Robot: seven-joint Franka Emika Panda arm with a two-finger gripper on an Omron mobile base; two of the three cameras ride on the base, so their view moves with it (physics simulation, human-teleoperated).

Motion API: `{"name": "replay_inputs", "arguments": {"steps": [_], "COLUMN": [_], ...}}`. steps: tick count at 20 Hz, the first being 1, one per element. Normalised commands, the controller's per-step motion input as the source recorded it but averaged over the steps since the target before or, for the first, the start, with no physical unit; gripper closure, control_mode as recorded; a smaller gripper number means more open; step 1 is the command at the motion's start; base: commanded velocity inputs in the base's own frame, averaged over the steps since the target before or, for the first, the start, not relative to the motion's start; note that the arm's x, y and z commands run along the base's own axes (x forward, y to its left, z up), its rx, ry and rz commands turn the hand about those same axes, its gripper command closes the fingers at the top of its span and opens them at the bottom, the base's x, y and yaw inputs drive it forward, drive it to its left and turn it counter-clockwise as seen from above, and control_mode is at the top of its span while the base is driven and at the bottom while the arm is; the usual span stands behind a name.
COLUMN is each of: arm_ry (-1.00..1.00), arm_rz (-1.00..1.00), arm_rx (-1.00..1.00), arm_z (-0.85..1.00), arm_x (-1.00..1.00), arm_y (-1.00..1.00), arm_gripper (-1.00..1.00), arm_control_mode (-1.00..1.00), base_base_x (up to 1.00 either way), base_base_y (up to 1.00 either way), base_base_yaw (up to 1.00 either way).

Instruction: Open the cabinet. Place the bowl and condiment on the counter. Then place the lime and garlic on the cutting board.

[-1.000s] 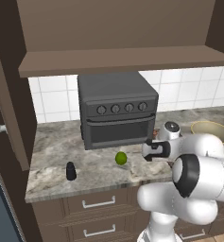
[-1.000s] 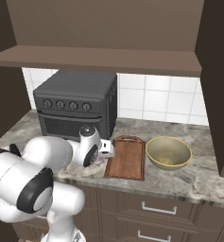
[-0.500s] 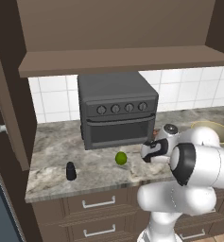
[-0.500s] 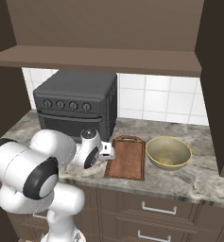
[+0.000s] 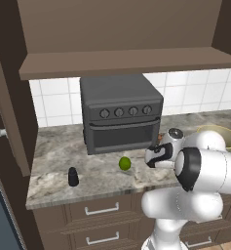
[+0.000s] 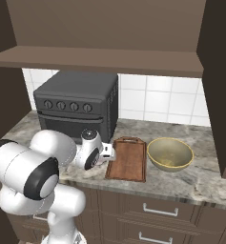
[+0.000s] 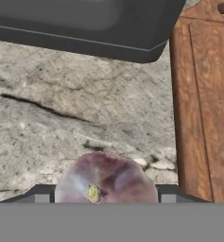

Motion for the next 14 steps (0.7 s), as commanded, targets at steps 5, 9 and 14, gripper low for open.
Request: {"name": "replay_inputs", "arguments": {"steps": [5,9,14], "arm_ry": [-0.03,-0.04,0.00], "arm_rz": [0.00,0.00,-0.03], "arm_rx": [0.00,0.00,-0.07], "arm_z": [0.17,0.25,0.07], "arm_x": [0.00,0.00,0.00], "arm_y": [-0.05,-0.17,-0.26], "arm_gripper": [1.00,1.00,1.00], "arm_control_mode": [-1.00,-1.00,-1.00], "base_base_x": [0.00,0.00,0.00], "base_base_y": [0.00,0.00,0.00], "base_base_yaw": [0.00,0.00,0.00]}}
